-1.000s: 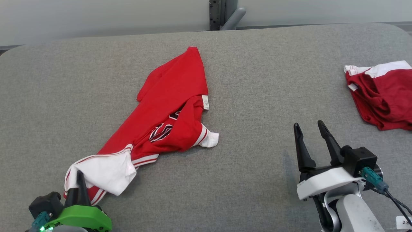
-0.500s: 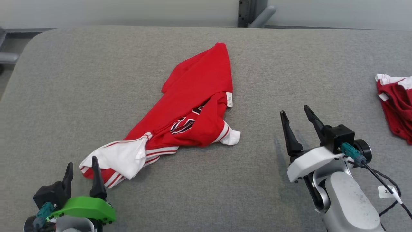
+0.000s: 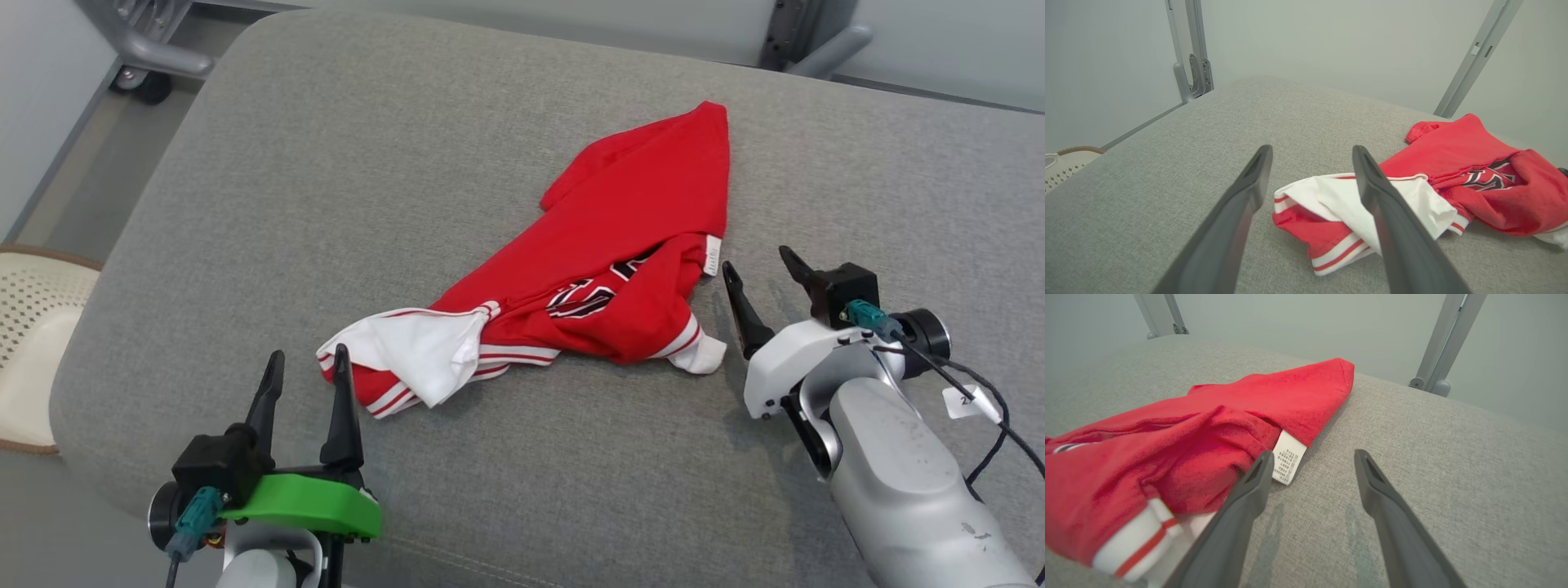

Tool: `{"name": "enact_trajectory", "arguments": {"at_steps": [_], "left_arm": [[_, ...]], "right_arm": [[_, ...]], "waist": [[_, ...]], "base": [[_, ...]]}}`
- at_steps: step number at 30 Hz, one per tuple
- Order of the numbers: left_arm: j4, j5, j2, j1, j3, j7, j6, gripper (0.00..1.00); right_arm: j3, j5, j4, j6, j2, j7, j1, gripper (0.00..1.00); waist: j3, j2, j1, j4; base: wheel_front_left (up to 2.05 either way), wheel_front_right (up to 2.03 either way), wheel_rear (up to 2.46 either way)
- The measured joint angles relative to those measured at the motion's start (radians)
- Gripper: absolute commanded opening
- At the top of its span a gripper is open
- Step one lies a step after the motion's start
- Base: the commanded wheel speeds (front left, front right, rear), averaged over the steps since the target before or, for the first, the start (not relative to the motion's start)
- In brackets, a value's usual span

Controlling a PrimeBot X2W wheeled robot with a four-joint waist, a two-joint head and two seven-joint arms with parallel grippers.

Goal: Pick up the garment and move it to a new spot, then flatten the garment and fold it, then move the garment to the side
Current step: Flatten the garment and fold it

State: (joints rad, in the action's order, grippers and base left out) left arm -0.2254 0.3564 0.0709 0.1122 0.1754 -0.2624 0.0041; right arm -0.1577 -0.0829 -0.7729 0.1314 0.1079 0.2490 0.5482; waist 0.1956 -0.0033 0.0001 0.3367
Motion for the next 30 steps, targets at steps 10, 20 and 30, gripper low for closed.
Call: {"name": "enact_trajectory", "arguments": {"at_steps": [10, 20, 30], "left_arm": [[0.036, -0.007, -0.016, 0.001, 0.039, 0.0, -0.004, 1.0], [0.044, -0.004, -0.019, 0.006, 0.048, 0.0, -0.003, 1.0], [0.057, 0.003, -0.019, 0.014, 0.049, 0.0, 0.014, 1.0]], "right_arm": [[-0.006, 0.073, -0.165, 0.0, 0.045, 0.01, 0.129, 1.0], [0.064, 0.163, -0.254, 0.0, 0.073, 0.013, 0.196, 1.0], [0.136, 0.214, -0.129, 0.0, 0.064, 0.013, 0.218, 0.0]], "waist": [[0.044, 0.0, 0.0, 0.099], [0.091, 0.0, 0.0, 0.139], [0.113, 0.0, 0.0, 0.127]], "base": [[0.0, 0.0, 0.0], [0.0, 0.0, 0.0], [0.0, 0.0, 0.0]]}}
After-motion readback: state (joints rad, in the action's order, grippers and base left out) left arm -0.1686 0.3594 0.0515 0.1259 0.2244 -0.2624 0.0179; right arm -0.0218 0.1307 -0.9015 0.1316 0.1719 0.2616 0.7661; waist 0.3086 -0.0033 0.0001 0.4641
